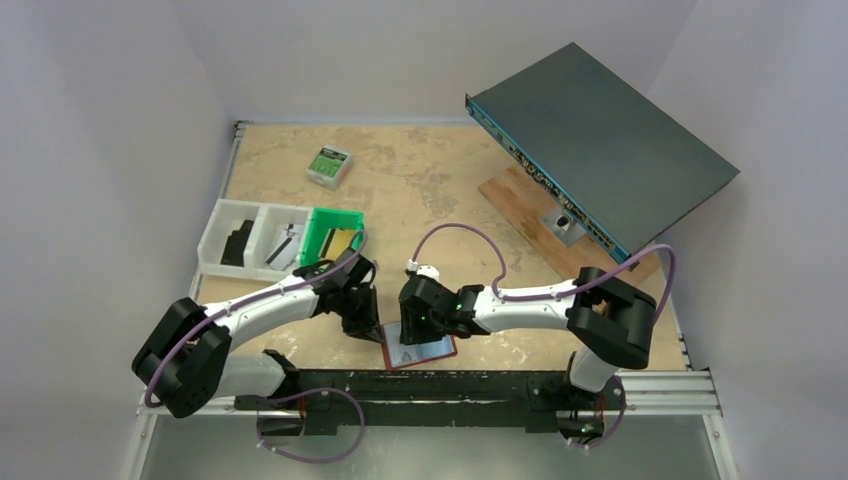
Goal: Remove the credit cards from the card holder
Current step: Remove the credit card from the card holder.
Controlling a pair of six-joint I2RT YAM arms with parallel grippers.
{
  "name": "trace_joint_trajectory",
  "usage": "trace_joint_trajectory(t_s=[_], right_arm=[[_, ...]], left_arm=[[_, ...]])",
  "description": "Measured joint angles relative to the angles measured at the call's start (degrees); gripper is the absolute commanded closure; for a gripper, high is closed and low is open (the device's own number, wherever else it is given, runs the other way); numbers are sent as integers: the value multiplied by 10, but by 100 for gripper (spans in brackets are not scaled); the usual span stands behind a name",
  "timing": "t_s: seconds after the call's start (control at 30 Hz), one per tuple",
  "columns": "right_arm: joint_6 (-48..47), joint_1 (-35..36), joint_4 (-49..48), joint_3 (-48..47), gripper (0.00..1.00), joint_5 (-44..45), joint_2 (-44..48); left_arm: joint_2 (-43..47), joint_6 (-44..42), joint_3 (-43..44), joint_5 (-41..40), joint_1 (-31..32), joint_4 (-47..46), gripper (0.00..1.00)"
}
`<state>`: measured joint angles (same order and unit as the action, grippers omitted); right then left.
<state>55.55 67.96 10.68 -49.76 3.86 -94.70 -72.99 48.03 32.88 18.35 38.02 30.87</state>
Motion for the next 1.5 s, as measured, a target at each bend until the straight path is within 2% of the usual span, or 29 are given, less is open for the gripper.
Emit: trace_joint_trajectory(t_s=[0.47,0.6,0.9,1.2,1.5], right_arm=[[19,-5,3,30,61,-6,38],[28,-26,-24,65,57,-24,61],[45,-70,-124,127,57,-99,70],[45,-84,-197,140,58,-155,46],[45,-94,-227,151,58,-183,40]], left_arm=[[23,9,1,7,7,-2,94],[10,9,5,11,12,-11,95],[-57,9,6,15,16,-41,98],[-86,9,30,20,19,-26,100],[-91,9,40,12,29,-17,100]])
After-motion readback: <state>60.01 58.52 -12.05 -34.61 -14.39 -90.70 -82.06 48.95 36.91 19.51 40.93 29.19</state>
